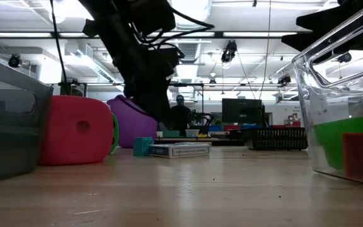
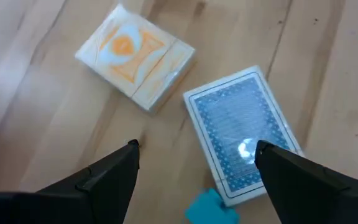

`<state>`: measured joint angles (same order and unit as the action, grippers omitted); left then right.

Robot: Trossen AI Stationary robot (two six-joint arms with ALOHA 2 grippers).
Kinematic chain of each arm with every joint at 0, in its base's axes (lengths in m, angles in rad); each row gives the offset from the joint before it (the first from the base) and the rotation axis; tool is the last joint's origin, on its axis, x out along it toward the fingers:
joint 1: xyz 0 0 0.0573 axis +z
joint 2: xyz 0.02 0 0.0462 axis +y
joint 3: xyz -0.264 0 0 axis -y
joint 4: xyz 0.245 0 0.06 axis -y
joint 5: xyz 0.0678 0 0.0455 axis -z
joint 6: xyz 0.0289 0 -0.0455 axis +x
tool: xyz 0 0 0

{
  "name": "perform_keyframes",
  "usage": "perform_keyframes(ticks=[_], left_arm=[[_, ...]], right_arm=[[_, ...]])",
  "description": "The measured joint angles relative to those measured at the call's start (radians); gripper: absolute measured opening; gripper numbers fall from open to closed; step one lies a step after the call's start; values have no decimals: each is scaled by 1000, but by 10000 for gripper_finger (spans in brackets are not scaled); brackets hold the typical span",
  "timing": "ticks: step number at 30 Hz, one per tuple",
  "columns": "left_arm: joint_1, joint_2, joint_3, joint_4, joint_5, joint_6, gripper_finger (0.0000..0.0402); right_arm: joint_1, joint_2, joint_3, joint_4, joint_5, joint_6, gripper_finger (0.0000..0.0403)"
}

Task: Pick & Place Toys
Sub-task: Put the small blue game piece into the transparent bin

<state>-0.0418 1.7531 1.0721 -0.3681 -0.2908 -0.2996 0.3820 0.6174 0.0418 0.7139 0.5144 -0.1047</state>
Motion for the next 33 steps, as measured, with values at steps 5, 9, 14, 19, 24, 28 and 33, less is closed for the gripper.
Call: perform_keyframes(ticks=[5,9,14,19,24,28,33], left_arm=[[6,0,0,-44,60,-58,323],[8,0,1,-103,60,-97,323],[9,0,1,-148,61,-121,323],[9,0,1,-153,79,-122,324],[9,0,1,-158,111,-125,324],[9,0,1,-164,120,-137,324],[9,20,1,-184,128,-144,324]], right_arm=[[0,0,0,0,0,0,362],[0,0,0,0,0,0,362],[0,0,0,0,0,0,362],[0,0,0,0,0,0,362],[0,0,0,0,0,0,362],[0,0,0,0,0,0,362],[0,0,0,0,0,0,362]])
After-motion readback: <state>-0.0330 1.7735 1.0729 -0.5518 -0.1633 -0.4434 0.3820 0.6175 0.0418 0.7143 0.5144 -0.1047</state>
